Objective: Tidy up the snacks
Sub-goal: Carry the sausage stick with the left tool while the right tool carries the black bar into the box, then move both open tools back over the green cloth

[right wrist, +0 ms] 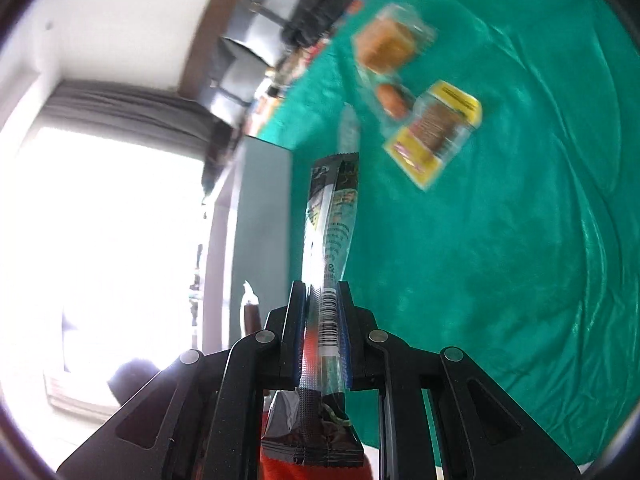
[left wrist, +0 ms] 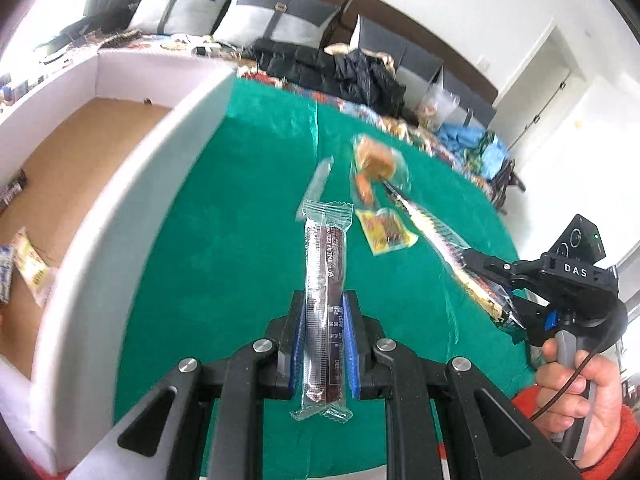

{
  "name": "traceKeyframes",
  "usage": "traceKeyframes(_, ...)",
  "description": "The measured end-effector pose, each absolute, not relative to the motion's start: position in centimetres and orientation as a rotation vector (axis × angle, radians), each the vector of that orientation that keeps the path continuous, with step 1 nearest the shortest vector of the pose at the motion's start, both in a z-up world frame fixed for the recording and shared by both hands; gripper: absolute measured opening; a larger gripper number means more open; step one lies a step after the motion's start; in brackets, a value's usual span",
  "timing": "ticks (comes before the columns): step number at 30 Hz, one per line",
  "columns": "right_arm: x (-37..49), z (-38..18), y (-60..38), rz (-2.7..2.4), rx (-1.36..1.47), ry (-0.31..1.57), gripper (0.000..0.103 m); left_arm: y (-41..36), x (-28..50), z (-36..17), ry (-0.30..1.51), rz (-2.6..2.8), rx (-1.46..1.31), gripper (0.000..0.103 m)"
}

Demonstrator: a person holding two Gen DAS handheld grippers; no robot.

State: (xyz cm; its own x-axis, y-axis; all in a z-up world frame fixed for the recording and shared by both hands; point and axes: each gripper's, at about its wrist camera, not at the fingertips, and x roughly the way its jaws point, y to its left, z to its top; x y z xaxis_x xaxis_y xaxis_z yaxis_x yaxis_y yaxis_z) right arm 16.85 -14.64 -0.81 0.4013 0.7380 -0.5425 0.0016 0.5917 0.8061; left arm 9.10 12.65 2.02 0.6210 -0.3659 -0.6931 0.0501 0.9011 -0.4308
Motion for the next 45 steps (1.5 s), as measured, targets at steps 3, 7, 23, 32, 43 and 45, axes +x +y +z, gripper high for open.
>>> traceKeyframes(3,16.5,1.9,-13.6,0.593,0.783,1.020,0.015,14.5,8.6,3.9,0.834,-0.232,-0.410,0.017)
traceKeyframes(7,16.2,5.4,-9.7,0.674,0.707,0.991,0.015,18.7,8.0,6.5,0.782,-0.184,-0.438,0.017)
traceKeyframes(23,17.4,7.3,11.7,0.684,0.161,0.903,0.067,32.8,5.2,5.0,0.752,0.340,-0.281,0.084)
traceKeyframes(32,17.8,-6.0,-11.2,0.183,-0.178,0.885,0.067,20.4,5.8,5.9,0.736,0.026,-0.291,0.088)
traceKeyframes(43,19.0,-9.4,-29.2,-0.137,-0.011,0.889,0.067,2.6,14.1,-6.0,0.975,-0.142,-0.160,0.100)
traceKeyframes(45,19.3,-8.9,-29.1,-0.137,0.002,0.889,0.069,1.4,15.7,-7.5,0.982,-0.110,-0.127,0.100)
